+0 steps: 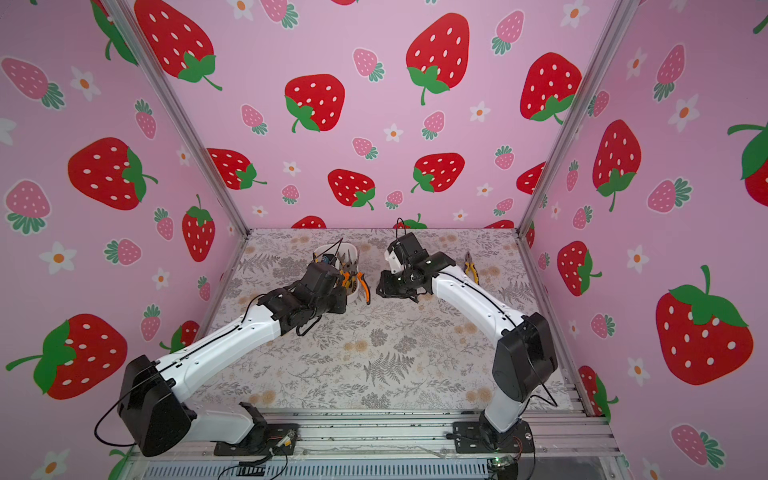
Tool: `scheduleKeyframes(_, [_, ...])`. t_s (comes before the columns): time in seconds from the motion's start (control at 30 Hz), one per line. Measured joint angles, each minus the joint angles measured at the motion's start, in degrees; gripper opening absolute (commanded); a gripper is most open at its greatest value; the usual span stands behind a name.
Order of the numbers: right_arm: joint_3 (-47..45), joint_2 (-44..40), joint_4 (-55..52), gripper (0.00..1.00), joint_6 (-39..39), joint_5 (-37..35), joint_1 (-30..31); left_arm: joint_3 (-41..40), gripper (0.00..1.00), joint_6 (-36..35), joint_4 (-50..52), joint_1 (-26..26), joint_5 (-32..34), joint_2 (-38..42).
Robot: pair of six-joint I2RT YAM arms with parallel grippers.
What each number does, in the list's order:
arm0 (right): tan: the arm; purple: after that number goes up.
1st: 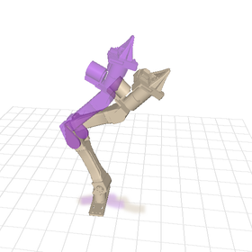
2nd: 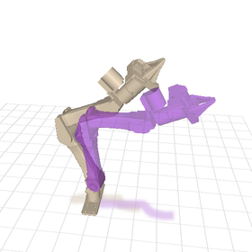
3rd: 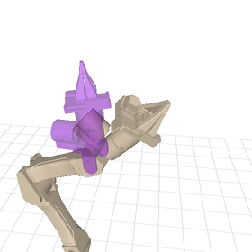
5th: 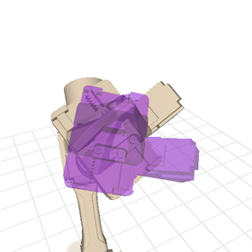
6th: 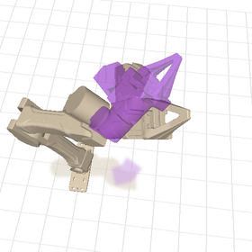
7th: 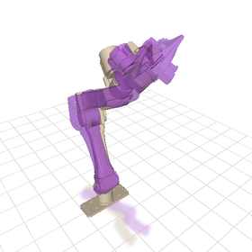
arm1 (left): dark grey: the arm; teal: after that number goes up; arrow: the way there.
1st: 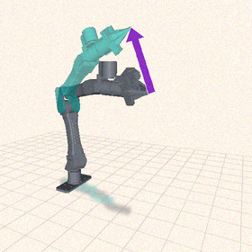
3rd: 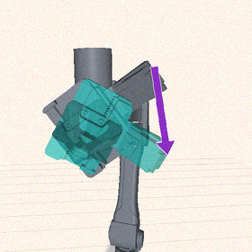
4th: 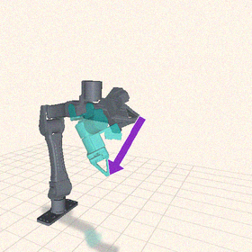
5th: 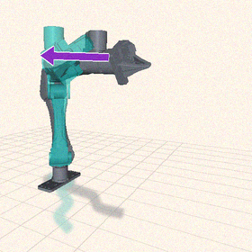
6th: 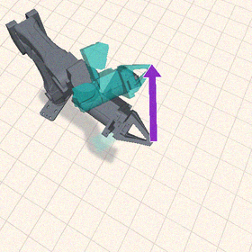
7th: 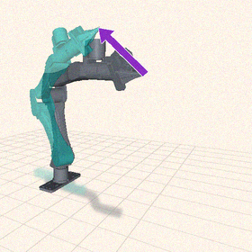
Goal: Take the pliers out of the storage box
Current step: Place the pliers at the center of the board.
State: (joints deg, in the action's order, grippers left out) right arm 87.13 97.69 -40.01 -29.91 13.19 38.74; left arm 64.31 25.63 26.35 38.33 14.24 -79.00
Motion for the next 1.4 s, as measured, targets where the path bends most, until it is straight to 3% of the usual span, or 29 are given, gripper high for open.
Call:
scheduleKeyframes(0.6, [4.74,5.88,-1.99,0.33,-2.51,-3.06,3.56,0.79,0.00,4.68,-1.88,5.11,1.22,-2.80])
scheduleKeyframes(0.97, [4.74,3.78,-6.47,0.35,-1.73,-11.98,3.65,2.97,0.00,2.12,-0.59,8.17,5.22,-4.72])
scheduleKeyframes(1.17, [5.31,-0.31,-7.52,0.40,-1.97,-14.95,1.18,2.67,0.00,0.96,-0.92,9.73,6.23,-4.70])
scheduleKeyframes(1.4, [14.01,1.01,-8.83,0.47,-2.54,-14.95,-1.31,1.18,0.00,0.61,-1.36,12.63,7.76,-4.61])
